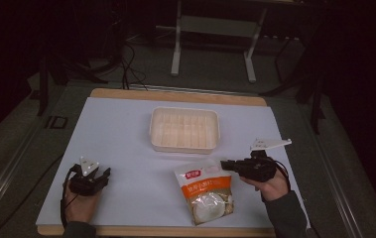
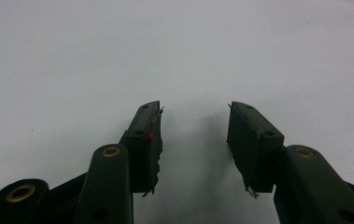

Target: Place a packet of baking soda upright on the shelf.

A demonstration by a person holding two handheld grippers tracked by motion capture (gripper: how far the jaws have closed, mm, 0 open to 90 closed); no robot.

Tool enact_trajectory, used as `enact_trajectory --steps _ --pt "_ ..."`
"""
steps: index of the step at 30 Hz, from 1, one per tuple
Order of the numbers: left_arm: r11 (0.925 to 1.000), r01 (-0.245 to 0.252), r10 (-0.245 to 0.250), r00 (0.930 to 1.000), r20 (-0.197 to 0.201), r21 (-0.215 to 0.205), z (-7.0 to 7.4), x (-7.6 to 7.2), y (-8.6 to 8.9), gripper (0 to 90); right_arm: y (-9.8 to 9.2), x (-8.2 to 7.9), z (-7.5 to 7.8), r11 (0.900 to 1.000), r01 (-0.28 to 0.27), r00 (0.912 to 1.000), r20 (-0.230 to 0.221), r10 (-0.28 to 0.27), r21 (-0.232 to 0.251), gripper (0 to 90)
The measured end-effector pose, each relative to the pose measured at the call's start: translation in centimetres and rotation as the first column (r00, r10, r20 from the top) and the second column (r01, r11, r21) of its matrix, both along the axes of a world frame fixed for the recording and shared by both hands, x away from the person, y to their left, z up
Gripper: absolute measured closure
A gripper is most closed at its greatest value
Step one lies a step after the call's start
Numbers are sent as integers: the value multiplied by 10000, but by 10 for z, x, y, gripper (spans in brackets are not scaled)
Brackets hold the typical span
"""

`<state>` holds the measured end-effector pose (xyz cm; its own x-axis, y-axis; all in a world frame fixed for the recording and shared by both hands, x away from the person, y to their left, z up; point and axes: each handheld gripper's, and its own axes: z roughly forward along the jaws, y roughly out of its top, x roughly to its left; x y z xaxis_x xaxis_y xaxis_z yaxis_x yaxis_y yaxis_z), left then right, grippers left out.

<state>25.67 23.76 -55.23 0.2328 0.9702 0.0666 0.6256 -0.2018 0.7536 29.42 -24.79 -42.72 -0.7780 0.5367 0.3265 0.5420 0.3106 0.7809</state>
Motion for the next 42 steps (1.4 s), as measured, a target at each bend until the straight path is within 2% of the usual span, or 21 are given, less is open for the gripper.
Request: enact_trajectory --steps 5,15,24,29,34,37,42 --pt "10000 -9 9 10000 1 -4 0 0 0 543 -2 -4 8 9989 -172 9998 67 169 430 900" --pt "10000 8 -8 10000 -30 34 0 0 0 539 -1 -15 22 9943 -567 9978 402 532 899 900" --pt "10000 7 -7 10000 -25 21 0 0 0 539 -2 -15 27 9920 -264 9987 471 207 1236 900" --pt "10000 4 -4 10000 -48 28 0 0 0 539 -4 -12 28 9865 -23 9990 439 -49 1636 900" --pt "10000 4 -4 10000 -50 21 0 0 0 539 -7 -9 28 9838 263 9986 411 -341 1772 900" --pt "10000 6 -6 10000 -48 34 0 0 0 539 -9 -8 28 9799 433 9979 387 -518 1948 900" --pt "10000 7 -7 10000 -60 48 0 0 0 539 -14 -6 30 9678 717 9962 311 -816 2411 900"
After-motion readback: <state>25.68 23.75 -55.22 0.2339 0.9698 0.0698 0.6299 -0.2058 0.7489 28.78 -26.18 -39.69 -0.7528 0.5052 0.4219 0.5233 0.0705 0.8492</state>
